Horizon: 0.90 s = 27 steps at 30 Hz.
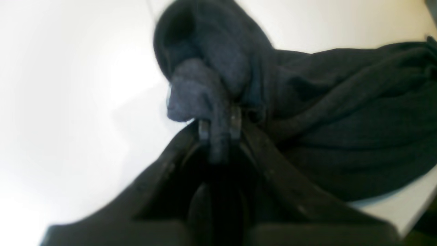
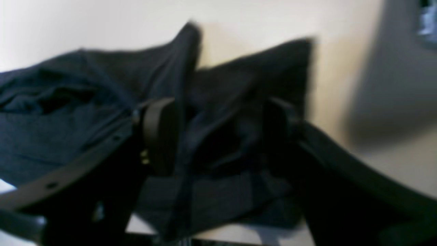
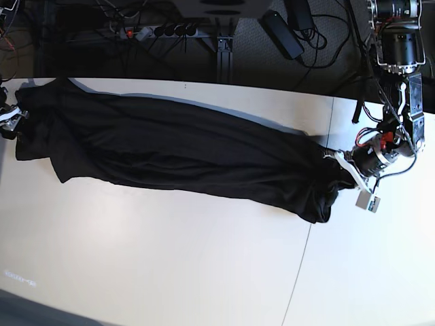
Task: Fold the T-shirt properly
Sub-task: 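Grasp the end of the rolled shirt with the left gripper, then fold the held end over toward the right gripper's end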
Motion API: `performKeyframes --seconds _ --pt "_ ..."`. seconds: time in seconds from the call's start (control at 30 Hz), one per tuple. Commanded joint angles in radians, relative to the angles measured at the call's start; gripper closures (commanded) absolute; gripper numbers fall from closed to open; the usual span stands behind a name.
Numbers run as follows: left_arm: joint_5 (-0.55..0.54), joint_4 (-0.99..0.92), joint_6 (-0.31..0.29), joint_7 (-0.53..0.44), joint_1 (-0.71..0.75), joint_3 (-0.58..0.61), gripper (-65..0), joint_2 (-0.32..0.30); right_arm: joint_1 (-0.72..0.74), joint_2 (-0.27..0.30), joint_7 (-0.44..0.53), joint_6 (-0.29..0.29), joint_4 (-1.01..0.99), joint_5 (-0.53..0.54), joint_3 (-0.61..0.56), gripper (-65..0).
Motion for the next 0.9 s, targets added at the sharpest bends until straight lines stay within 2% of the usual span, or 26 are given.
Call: performKeyframes --seconds 0.0,0.13,0.23,0.3,0.4,0.47,0.57,0.67,0.77,0.87 --pt "0.008 -0.016 -0.007 -0.025 -0.045 -0.006 0.0 -0.014 0.004 0.027 0.023 0.073 0.015 0.021 0.031 -38.2" --pt "0.035 -0.146 -0.005 -0.050 -0.187 -0.006 0.0 -0.025 0.004 0.028 0.005 0.074 0.015 0.024 0.099 -38.2" --pt "0.024 -0.138 -0.014 -0.054 -0.255 -0.006 0.0 -0.039 0.001 0.027 0.004 0.074 0.015 0.028 0.110 -38.2" --pt "-0.040 -0.071 -0.014 -0.024 -0.266 -0.005 0.0 -0.038 -0.002 0.026 0.005 0.074 0.015 0.027 0.110 -38.2" --pt "-0.174 0.084 -0.014 0.093 -0.252 0.025 0.0 -0.022 -0.001 0.024 0.005 0.074 0.015 0.027 0.110 -38.2" --pt "-0.194 0.181 -0.014 0.119 -0.231 0.082 0.0 -0.001 -0.001 0.024 0.005 0.074 0.015 0.027 0.110 -38.2" --pt "-0.190 0.277 -0.014 0.117 -0.203 0.234 0.0 0.054 -0.001 0.024 0.005 0.074 0.015 0.027 0.110 -38.2" --pt "-0.120 0.297 -0.014 0.113 -0.194 0.418 0.0 0.156 -0.002 0.024 0.005 0.073 0.015 0.023 0.110 -38.2" --pt "0.026 0.297 -0.014 0.087 -0.180 0.569 0.0 0.267 -0.004 0.025 0.002 0.073 0.015 0.013 0.110 -38.2" --pt "0.197 0.297 -0.014 0.045 -0.165 0.669 0.0 0.342 -0.004 0.026 0.001 0.074 0.015 0.013 0.110 -38.2"
